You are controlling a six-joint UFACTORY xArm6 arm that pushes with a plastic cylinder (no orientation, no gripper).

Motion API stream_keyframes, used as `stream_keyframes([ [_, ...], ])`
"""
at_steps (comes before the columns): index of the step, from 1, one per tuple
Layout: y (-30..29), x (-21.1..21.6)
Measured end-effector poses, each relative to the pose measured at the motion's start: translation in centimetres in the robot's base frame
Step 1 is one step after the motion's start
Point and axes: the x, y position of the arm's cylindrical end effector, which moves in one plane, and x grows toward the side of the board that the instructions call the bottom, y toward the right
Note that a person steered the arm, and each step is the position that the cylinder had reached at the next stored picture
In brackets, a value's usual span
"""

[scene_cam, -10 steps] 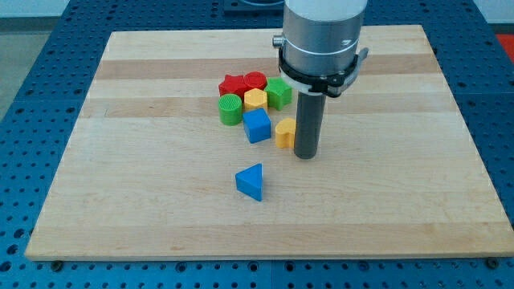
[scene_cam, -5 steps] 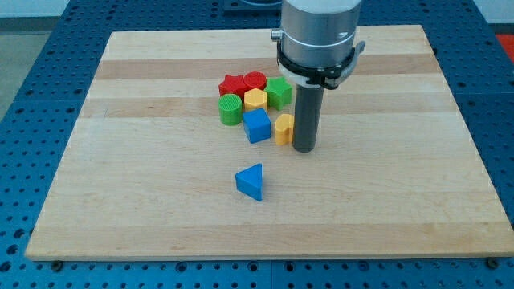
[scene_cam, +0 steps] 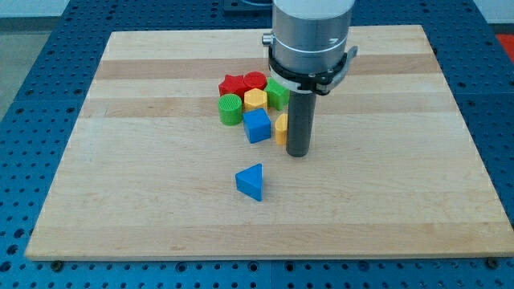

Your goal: Move yellow heart closer to green star

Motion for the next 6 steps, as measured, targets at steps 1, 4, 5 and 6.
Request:
stream_keyframes([
  [1, -0.1, -0.2],
  [4, -0.6, -1.3],
  [5, -1.1, -1.3],
  [6, -1.7, -1.3],
])
